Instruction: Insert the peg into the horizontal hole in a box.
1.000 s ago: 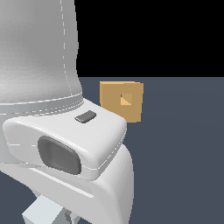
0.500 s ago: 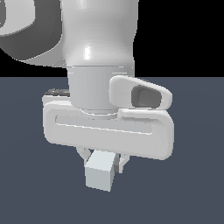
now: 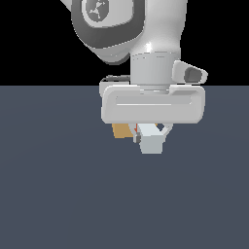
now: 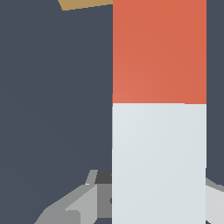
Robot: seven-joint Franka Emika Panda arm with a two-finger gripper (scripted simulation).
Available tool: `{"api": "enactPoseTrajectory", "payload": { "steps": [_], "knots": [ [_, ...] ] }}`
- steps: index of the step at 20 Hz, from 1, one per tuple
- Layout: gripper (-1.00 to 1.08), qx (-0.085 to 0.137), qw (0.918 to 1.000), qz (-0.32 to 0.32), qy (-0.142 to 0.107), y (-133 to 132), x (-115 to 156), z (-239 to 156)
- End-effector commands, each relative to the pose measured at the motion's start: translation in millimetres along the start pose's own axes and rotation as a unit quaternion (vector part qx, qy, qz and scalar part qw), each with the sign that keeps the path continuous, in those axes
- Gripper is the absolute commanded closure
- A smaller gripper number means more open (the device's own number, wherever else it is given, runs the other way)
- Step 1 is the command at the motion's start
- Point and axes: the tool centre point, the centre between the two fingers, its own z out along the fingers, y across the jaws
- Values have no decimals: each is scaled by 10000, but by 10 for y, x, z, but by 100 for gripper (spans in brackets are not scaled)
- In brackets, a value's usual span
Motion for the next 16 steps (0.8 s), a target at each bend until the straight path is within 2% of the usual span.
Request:
{"api": "enactPoseTrajectory", "payload": {
  "steps": [1,8,16],
  "knots": [
    [108,-10,9997,-235,-1,116,177,-79],
    [108,-9,9981,-624,4,270,491,-180],
    [108,5,9977,-683,8,281,543,-177]
  ]
}}
